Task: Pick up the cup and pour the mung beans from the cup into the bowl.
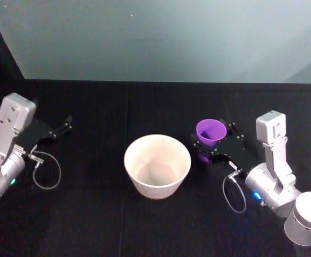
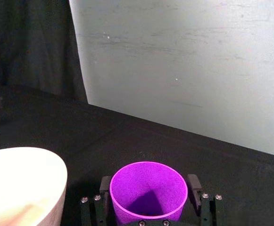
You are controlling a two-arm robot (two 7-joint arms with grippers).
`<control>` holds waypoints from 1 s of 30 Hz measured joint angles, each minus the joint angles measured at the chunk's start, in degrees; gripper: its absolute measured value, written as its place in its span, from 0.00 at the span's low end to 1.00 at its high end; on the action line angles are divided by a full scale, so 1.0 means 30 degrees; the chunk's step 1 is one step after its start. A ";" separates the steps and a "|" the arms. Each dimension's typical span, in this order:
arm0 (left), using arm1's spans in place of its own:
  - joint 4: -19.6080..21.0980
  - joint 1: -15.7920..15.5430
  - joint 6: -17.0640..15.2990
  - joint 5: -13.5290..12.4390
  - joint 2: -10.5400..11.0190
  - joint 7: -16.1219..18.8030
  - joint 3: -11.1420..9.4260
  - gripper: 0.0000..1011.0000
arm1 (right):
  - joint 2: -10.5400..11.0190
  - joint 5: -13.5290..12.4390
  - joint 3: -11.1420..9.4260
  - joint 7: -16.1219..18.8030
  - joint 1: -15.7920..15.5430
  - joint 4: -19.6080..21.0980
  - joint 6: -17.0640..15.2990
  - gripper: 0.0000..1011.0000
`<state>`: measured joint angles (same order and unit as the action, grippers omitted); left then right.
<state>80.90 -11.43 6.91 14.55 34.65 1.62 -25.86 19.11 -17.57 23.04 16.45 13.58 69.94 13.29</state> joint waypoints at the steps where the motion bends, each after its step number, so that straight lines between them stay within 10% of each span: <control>1: 0.0000 0.0000 0.0001 0.0000 0.0000 0.0000 0.0001 0.99 | -0.0094 0.0114 -0.0024 -0.0012 0.0078 -0.0104 -0.0030 1.00; 24: 0.0000 0.0000 0.0000 0.0000 0.0000 0.0000 0.0001 0.99 | -0.0317 0.0430 -0.0085 -0.0058 0.0241 -0.0373 -0.0111 0.99; 30: 0.0000 0.0001 0.0000 0.0000 0.0000 -0.0001 0.0000 0.99 | -0.0307 0.0415 -0.0072 -0.0058 0.0230 -0.0357 -0.0109 0.86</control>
<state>80.90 -11.43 6.91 14.55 34.65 1.62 -25.86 18.19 -16.32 22.82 16.27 14.27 68.87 12.97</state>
